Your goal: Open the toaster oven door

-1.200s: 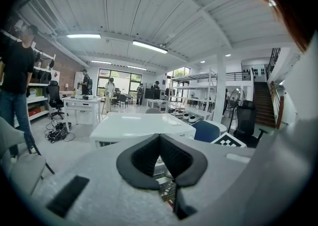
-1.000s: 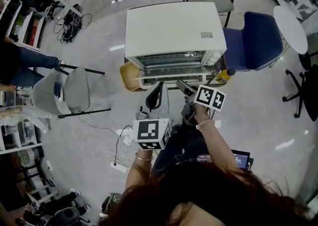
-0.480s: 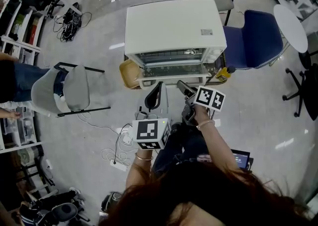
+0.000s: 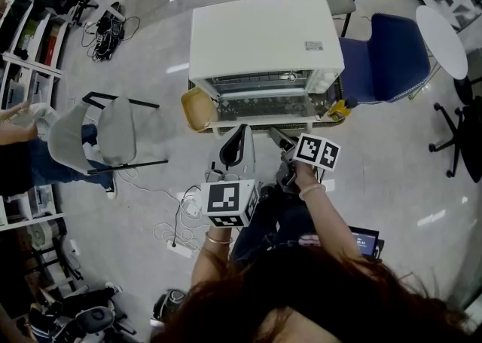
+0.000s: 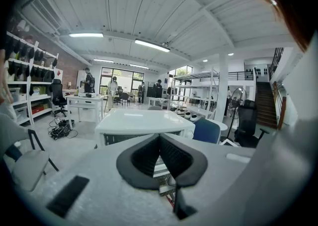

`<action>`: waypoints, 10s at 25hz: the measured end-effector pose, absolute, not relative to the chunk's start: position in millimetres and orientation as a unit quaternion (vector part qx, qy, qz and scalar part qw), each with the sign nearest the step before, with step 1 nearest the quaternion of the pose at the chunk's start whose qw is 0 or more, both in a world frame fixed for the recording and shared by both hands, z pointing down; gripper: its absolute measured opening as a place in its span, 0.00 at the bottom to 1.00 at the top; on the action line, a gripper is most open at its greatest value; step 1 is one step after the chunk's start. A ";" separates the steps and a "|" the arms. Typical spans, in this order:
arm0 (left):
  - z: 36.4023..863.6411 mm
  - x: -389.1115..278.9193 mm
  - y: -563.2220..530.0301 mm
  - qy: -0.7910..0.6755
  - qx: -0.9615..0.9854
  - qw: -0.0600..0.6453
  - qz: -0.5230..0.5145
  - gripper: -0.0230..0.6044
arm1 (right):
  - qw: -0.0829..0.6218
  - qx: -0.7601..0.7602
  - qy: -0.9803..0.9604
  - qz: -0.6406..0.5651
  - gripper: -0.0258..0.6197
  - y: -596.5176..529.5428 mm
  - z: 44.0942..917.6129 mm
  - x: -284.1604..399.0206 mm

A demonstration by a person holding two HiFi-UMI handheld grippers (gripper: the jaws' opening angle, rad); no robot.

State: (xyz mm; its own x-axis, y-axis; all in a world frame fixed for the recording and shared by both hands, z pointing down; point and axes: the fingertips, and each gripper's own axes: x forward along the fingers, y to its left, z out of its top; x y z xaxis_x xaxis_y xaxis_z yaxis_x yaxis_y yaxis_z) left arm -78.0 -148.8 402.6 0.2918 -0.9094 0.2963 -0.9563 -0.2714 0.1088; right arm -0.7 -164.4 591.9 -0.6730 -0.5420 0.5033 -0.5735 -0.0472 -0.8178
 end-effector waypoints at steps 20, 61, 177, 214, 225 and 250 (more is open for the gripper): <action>417.2 -79.3 -134.6 -0.593 0.787 0.150 0.087 0.06 | 0.043 0.413 -0.678 0.606 0.36 -140.2 620.3 2.8; 456.8 -82.7 -118.5 -0.591 0.781 0.181 0.085 0.06 | 0.064 0.424 -0.667 0.609 0.36 -116.6 665.4 5.7; 657.1 -115.8 -102.1 -0.561 0.799 0.194 0.095 0.06 | 0.051 0.454 -0.719 0.524 0.28 -100.3 806.7 13.9; 598.4 -123.8 -90.4 -0.567 0.789 0.203 0.118 0.06 | 0.067 0.478 -0.742 0.466 0.15 -95.7 700.2 11.5; 563.7 -124.0 -90.6 -0.572 0.789 0.199 0.105 0.06 | 0.077 0.478 -0.764 0.426 0.11 -101.0 655.6 0.9; 471.3 -102.5 -55.4 -0.576 0.799 0.151 0.082 0.06 | 0.047 0.494 -0.789 0.363 0.05 -68.5 558.8 16.1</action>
State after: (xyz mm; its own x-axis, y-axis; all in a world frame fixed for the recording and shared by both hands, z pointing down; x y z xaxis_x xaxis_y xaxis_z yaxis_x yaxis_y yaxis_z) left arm -102.5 -55.4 471.3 0.3236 -0.8958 0.3045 -0.9452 -0.2915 0.1468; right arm 16.1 -68.5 558.8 -0.5074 -0.7451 0.4329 -0.8138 0.2490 -0.5252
